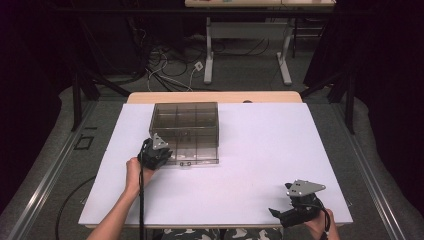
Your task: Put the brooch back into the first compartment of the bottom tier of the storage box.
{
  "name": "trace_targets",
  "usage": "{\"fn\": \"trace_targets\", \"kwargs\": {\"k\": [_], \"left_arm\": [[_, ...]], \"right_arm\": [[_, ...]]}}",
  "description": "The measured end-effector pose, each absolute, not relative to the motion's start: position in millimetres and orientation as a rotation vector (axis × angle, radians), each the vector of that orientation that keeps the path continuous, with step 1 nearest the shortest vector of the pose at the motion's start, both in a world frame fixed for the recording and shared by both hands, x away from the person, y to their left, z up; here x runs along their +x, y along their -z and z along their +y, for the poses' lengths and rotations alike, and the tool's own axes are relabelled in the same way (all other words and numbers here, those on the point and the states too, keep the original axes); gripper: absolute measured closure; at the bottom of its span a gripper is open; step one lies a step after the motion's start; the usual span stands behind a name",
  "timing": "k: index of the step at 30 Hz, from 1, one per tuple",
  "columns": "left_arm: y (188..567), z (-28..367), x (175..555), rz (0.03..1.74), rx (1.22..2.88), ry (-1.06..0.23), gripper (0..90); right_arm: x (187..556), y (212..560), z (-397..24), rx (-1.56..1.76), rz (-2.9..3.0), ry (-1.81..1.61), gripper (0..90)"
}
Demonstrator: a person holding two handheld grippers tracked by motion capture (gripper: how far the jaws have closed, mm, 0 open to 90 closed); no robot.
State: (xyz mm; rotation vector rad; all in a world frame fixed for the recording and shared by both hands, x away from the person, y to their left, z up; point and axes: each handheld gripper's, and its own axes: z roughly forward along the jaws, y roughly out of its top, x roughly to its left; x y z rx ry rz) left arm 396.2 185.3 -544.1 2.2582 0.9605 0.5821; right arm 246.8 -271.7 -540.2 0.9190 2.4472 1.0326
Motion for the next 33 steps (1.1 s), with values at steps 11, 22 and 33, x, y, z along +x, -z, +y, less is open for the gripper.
{"fn": "trace_targets", "kwargs": {"k": [11, 22, 33], "left_arm": [[544.7, 182.4, 396.5, 0.953, 2.266, -0.563, 79.8], [538.1, 184.7, 393.2, 0.96, 2.241, -0.535, 68.5], [528.8, 184.8, 390.3, 0.953, 2.244, -0.505, 35.7]], "right_arm": [[246.8, 540.2, -271.7, 0.919, 2.447, -1.032, 0.9], [246.7, 540.0, -272.1, 0.916, 2.448, -1.036, 0.8], [246.5, 540.0, -272.1, 0.92, 2.448, -1.036, 0.8]]}}
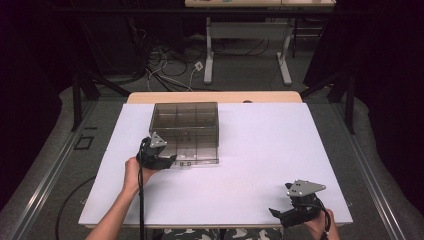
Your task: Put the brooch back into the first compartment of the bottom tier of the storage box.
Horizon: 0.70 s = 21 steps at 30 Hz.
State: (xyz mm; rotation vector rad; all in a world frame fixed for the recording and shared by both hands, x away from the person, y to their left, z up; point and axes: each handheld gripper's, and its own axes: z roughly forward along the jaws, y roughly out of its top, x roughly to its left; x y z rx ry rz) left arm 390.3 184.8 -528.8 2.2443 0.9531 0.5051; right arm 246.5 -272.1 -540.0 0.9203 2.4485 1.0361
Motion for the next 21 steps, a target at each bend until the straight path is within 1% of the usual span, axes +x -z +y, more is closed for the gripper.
{"fn": "trace_targets", "kwargs": {"k": [7, 10, 15, 17, 21], "left_arm": [[523.3, 178.6, 383.9, 0.908, 2.26, -0.494, 21.8], [520.4, 175.0, 380.5, 0.892, 2.265, -0.493, 17.3], [516.7, 169.0, 376.6, 0.865, 2.289, -0.482, 15.0], [516.7, 166.0, 375.6, 0.861, 2.298, -0.482, 11.1], [516.2, 162.6, 374.1, 0.851, 2.314, -0.471, 7.2]], "right_arm": [[246.1, 540.0, -272.2, 0.92, 2.437, -1.042, 0.8], [246.5, 540.1, -272.2, 0.914, 2.44, -1.044, 0.8], [246.1, 539.9, -272.2, 0.917, 2.439, -1.042, 0.8], [246.4, 540.1, -272.1, 0.915, 2.441, -1.043, 0.9], [246.5, 540.3, -272.2, 0.916, 2.441, -1.044, 0.8]]}}
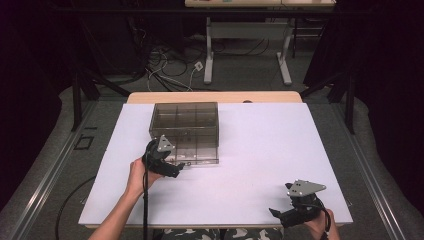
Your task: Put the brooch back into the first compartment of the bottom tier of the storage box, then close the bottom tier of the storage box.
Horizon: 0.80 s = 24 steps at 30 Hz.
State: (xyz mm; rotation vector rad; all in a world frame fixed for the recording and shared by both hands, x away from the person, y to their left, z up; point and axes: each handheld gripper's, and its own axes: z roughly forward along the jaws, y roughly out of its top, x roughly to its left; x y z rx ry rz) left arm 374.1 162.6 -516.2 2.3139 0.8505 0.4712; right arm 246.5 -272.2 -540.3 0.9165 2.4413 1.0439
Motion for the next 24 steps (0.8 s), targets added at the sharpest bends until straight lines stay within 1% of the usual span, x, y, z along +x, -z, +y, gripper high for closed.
{"fn": "trace_targets", "kwargs": {"k": [5, 12, 17, 19, 20, 21, 22, 23, 24], "left_arm": [[515.8, 161.2, 373.5, 0.854, 2.324, -0.46, 0.4], [513.8, 157.6, 371.6, 0.855, 2.332, -0.446, 0.0], [509.7, 153.0, 367.7, 0.845, 2.366, -0.425, 0.3], [509.2, 150.4, 365.4, 0.836, 2.369, -0.423, 4.6], [508.4, 149.5, 364.4, 0.833, 2.375, -0.431, 9.4], [507.6, 148.7, 363.6, 0.819, 2.386, -0.422, 17.2], [507.3, 147.8, 362.8, 0.813, 2.392, -0.413, 21.6], [507.3, 146.6, 362.0, 0.816, 2.395, -0.42, 23.8], [506.9, 146.3, 361.5, 0.802, 2.402, -0.427, 29.1]], "right_arm": [[246.3, 540.2, -272.1, 0.916, 2.441, -1.043, 0.8], [246.5, 540.1, -272.3, 0.915, 2.451, -1.039, 0.8], [245.7, 539.4, -272.5, 0.919, 2.444, -1.039, 0.9], [246.0, 539.3, -273.1, 0.919, 2.445, -1.036, 0.8], [246.0, 539.4, -273.0, 0.923, 2.443, -1.037, 0.8], [246.0, 540.0, -272.6, 0.923, 2.439, -1.043, 0.8], [245.9, 539.9, -272.4, 0.92, 2.439, -1.043, 0.8], [245.8, 539.2, -272.7, 0.914, 2.448, -1.037, 0.8], [245.3, 538.9, -272.6, 0.915, 2.445, -1.037, 0.8]]}}
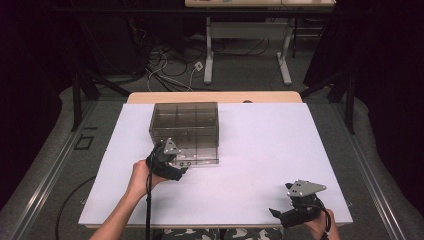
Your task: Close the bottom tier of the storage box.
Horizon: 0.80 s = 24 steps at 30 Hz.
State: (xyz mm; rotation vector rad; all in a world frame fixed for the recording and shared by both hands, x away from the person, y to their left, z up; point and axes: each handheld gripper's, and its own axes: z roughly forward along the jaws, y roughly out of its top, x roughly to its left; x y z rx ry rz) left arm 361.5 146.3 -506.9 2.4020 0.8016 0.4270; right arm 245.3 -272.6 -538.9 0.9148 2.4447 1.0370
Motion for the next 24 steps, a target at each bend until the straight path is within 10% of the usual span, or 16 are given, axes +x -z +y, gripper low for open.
{"fn": "trace_targets", "kwargs": {"k": [13, 24], "left_arm": [[513.3, 143.0, 359.2, 0.773, 2.443, -0.406, 84.1], [524.7, 144.1, 364.8, 0.828, 2.468, -0.393, 89.9]], "right_arm": [[245.3, 539.0, -272.7, 0.916, 2.446, -1.038, 0.8], [245.7, 539.2, -272.5, 0.917, 2.445, -1.036, 0.8]]}}
